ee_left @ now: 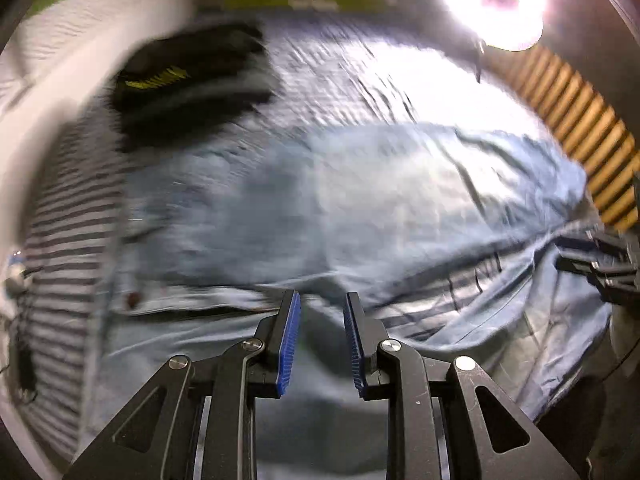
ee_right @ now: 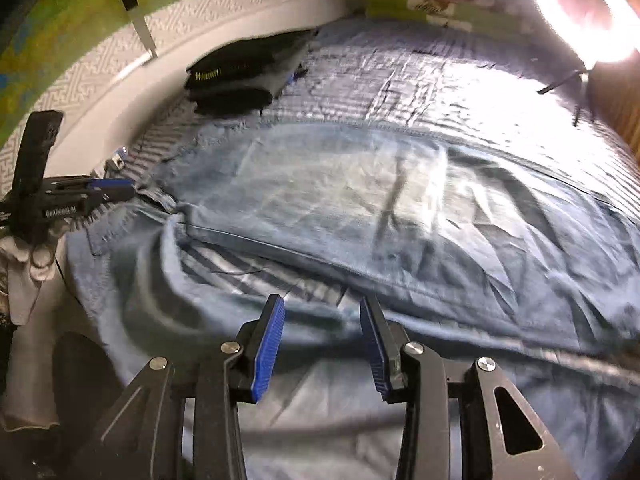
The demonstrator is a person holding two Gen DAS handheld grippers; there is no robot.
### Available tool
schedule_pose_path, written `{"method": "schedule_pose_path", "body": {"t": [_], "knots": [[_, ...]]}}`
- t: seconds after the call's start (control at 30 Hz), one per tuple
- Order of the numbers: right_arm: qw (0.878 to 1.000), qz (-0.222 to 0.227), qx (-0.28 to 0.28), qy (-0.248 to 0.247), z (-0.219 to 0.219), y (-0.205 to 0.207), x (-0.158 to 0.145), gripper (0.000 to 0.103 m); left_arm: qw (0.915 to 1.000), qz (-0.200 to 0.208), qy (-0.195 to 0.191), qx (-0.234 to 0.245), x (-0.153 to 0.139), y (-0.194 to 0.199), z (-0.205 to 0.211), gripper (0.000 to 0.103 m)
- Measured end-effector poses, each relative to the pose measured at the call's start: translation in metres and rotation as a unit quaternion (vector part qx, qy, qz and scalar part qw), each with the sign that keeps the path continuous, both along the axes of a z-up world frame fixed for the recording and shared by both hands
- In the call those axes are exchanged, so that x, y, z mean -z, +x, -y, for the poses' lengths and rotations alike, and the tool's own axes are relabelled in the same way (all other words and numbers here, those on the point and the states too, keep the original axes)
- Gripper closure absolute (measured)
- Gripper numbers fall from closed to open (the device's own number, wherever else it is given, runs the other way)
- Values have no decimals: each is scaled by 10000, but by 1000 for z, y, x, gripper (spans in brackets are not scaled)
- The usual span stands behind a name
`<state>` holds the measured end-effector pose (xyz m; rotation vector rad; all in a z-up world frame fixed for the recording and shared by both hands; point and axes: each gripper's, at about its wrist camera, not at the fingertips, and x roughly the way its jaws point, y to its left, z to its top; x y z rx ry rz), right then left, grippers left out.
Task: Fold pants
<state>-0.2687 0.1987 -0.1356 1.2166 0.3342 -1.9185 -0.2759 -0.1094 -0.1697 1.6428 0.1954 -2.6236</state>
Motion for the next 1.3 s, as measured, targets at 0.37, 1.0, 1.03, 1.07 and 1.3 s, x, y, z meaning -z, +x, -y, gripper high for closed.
{"method": "schedule_pose_path", "body": {"t": [0.37,1.0,1.03,1.07,1.3], "knots": [[9844,866,-1445,516,43,7,70,65,9967,759,-211,207,71,-33,-22,80],[9958,-330,-608,602,17,25,23,101,9983,365,71,-446,68,31,29,92],[9938,-307,-616,873,23,24,33,100,9980,476,73,-406,74,31,30,92],[9939,-220,-611,890,26,22,36,97,9977,565,93,-353,79,32,30,92],[9992,244,-323,36,40,-8,24,74,9972,408,-270,-564,72,46,53,90]]}}
